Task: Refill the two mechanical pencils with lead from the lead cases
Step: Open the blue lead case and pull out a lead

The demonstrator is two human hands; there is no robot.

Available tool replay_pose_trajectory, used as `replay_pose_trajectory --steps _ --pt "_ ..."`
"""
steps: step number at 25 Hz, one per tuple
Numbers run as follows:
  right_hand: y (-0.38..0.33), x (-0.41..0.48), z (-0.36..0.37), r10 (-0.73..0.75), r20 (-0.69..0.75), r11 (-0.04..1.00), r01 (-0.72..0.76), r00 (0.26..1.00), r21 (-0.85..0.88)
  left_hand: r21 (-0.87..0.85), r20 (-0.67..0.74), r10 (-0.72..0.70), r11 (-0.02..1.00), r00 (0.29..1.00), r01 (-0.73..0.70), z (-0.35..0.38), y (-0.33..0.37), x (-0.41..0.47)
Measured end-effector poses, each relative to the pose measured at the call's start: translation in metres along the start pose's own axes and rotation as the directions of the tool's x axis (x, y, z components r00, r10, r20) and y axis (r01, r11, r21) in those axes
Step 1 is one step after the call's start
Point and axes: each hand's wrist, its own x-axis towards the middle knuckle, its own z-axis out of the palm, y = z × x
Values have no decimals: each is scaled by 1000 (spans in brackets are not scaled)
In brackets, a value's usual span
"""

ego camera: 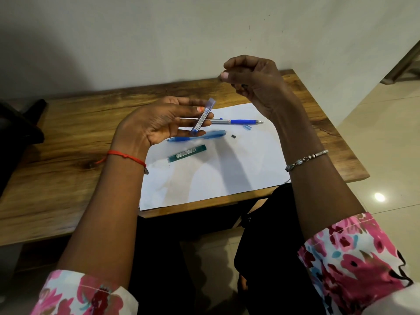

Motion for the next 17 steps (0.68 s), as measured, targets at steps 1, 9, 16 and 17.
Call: replay_pose_trajectory --steps 1,9,16,17 --pt "0 0 0 0 -8 1000 0 1000 4 -5 5 5 1000 1000 -5 1 0 0" --pt "0 2 4 -61 -66 997 64 996 36 60 -54 60 997 997 -57 11 0 0" --pt "1 1 11 -51 29 990 55 998 -131 222 -183 86 974 979 -44 15 -2 5" --pt "1 1 10 -43 34 988 48 999 -145 221 -190 86 974 978 -42 14 -2 4"
